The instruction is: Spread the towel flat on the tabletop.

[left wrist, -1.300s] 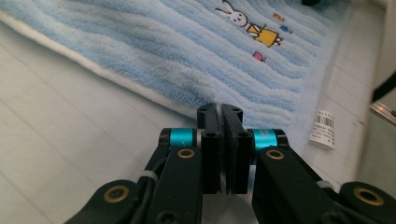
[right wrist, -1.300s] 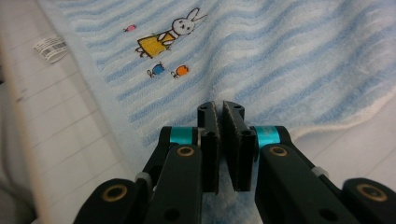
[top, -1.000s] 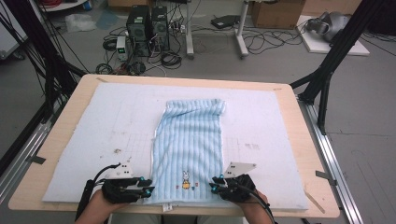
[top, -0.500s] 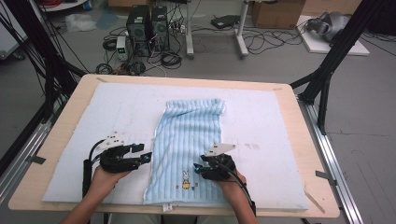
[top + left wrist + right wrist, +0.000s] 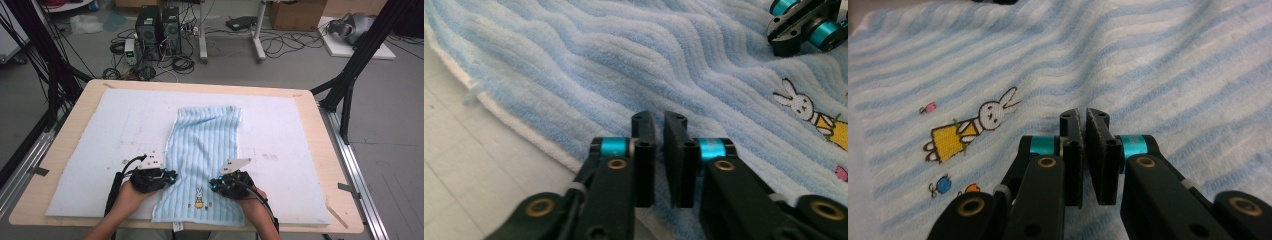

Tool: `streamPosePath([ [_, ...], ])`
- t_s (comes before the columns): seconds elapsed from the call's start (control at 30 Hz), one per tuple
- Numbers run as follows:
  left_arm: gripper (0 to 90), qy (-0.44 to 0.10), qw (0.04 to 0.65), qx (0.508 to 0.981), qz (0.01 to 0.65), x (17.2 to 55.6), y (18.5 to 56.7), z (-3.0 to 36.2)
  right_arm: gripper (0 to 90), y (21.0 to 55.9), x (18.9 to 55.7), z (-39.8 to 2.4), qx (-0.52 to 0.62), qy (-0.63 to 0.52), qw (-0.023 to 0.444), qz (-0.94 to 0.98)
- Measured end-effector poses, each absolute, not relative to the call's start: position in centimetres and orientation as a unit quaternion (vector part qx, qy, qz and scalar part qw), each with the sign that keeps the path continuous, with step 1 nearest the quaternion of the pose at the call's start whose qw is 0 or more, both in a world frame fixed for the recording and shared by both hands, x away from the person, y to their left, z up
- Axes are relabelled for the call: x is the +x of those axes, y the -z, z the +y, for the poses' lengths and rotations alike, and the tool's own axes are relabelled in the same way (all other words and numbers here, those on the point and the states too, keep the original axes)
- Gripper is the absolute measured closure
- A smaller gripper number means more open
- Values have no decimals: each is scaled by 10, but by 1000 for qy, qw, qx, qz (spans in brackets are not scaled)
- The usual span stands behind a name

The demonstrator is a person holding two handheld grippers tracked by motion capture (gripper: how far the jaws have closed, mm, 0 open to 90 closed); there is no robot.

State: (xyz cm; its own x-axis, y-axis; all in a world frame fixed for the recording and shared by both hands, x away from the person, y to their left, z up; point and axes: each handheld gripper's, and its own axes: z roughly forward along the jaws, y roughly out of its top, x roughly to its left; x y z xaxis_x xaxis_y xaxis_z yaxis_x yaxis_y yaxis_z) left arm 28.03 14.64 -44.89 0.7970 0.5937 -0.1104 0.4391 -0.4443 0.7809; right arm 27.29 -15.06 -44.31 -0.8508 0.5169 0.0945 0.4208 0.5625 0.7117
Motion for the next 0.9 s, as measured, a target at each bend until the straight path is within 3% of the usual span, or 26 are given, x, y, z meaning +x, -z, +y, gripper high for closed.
streamPosePath([
  [0.33,864,-52,427,856,289,250,446,156,851,440,245,-157,237,-374,37,896],
  [0.5,630,-55,456,831,313,254,437,166,613,434,251,-162,269,-402,55,873],
  [0.6,559,-67,482,809,330,265,430,174,500,432,265,-161,295,-420,83,854],
  [0.77,549,-80,501,785,355,292,424,186,513,439,295,-150,306,-417,92,851],
  [0.9,548,-87,501,777,372,309,424,190,671,446,308,-141,291,-391,94,868],
])
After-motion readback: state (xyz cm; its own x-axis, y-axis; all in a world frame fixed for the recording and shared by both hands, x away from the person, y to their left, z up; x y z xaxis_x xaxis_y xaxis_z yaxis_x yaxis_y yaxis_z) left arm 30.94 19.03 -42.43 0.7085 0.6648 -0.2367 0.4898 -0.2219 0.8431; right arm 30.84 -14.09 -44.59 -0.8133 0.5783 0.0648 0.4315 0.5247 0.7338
